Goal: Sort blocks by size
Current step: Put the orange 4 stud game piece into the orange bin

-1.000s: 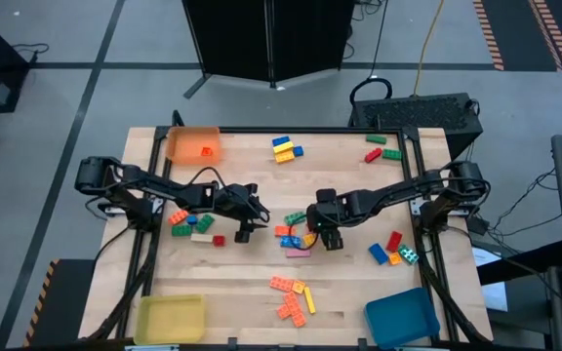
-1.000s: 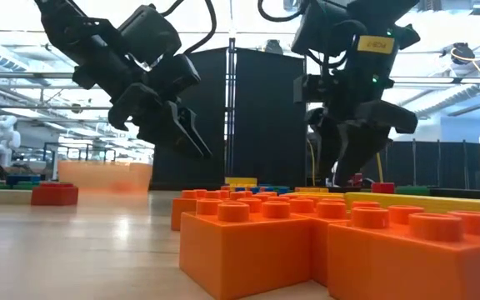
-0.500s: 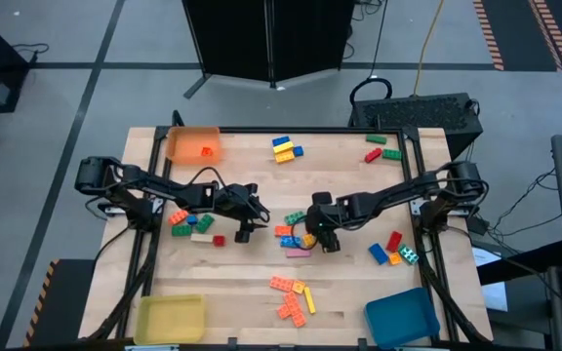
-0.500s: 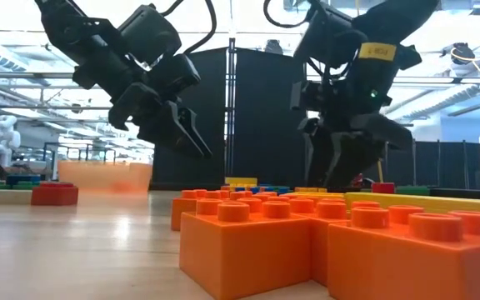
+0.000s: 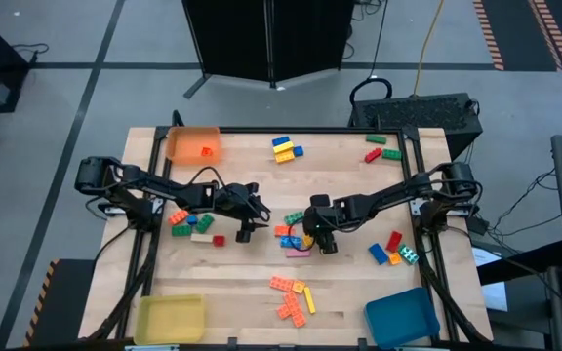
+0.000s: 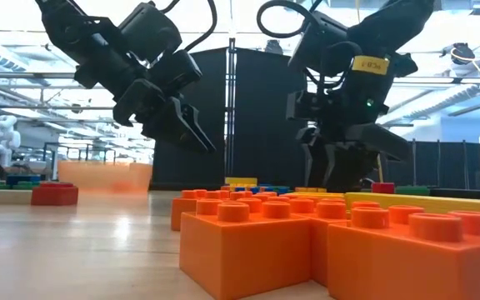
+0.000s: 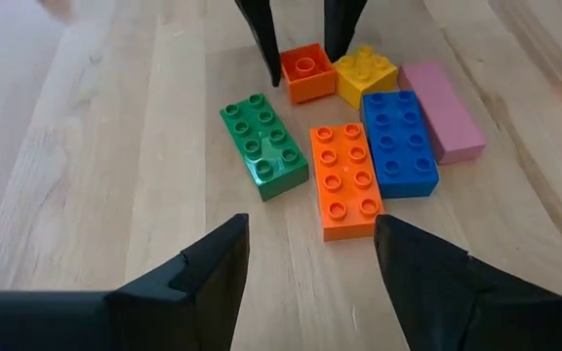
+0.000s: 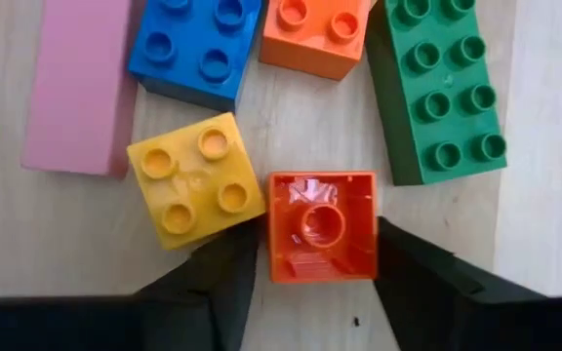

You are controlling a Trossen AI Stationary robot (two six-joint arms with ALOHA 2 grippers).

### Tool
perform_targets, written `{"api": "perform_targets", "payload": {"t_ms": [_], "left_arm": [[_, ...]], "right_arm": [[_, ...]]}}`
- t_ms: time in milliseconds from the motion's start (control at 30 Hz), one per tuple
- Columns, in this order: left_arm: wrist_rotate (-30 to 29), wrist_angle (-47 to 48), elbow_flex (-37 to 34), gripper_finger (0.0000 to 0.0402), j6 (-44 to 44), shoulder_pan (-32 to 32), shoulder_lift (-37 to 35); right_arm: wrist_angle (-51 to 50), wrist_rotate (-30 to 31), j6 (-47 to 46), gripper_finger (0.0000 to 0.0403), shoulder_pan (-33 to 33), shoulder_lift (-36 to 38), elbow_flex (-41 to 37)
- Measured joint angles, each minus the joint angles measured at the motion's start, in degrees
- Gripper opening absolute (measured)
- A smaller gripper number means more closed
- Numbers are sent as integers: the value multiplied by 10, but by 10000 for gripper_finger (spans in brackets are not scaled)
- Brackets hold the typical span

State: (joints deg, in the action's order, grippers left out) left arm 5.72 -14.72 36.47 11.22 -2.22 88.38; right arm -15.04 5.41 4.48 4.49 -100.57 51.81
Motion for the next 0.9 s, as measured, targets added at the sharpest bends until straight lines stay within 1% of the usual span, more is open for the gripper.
{"api": "perform_targets", "payload": {"t_ms": [133, 200, 267, 400, 467, 700, 800, 900], "left_arm": [[0, -3, 0, 223, -2, 0, 0], [0, -5, 0, 223, -2, 0, 0], [0, -7, 0, 223, -2, 0, 0], [0, -13, 0, 223, -2, 0, 0], [0, -14, 0, 223, -3, 0, 0], [0, -24, 0, 223, -3, 0, 0], [0, -40, 0, 223, -4, 0, 0], [0, -54, 0, 223, -4, 0, 0]], "right_arm": [[-1, 3, -8, 133, 0, 1, 0], [1, 5, -8, 126, 0, 1, 0], [1, 6, -8, 130, 0, 1, 0], [1, 6, -20, 157, 0, 0, 0], [1, 6, -24, 161, 0, 0, 0], [27, 9, -46, 132, 0, 1, -1], [57, 12, -49, 130, 0, 11, -1], [95, 48, -49, 136, 0, 31, -1]]}}
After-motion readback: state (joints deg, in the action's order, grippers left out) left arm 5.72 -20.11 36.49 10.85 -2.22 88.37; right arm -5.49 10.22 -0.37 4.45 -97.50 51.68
